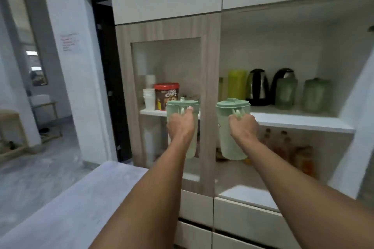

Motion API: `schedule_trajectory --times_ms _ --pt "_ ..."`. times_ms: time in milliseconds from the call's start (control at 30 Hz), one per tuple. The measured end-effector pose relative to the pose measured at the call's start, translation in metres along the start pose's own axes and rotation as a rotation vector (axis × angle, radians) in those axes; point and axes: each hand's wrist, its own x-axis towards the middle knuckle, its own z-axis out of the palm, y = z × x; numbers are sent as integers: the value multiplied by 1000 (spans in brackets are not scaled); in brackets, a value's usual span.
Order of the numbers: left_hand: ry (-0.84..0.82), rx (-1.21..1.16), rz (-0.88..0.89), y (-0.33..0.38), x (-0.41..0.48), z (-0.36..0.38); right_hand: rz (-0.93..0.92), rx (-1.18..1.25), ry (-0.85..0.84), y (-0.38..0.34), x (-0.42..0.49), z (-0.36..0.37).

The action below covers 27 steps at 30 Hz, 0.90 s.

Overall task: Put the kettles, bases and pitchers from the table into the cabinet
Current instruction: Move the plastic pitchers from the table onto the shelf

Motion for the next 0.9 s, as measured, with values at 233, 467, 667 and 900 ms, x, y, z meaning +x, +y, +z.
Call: schedule_trajectory --times_ms 233,467,667,900 --pt "-125 4 74 37 10 153 -23 19 183 45 118 -77" --pt "-120 -63 90 44 59 278 -80 27 147 84 242 -89" --pt "-58 -34 55 23 114 335 -98 53 49 102 317 -58" --pt "-71 -21 28 3 202 378 -103 107 -77 118 387 30"
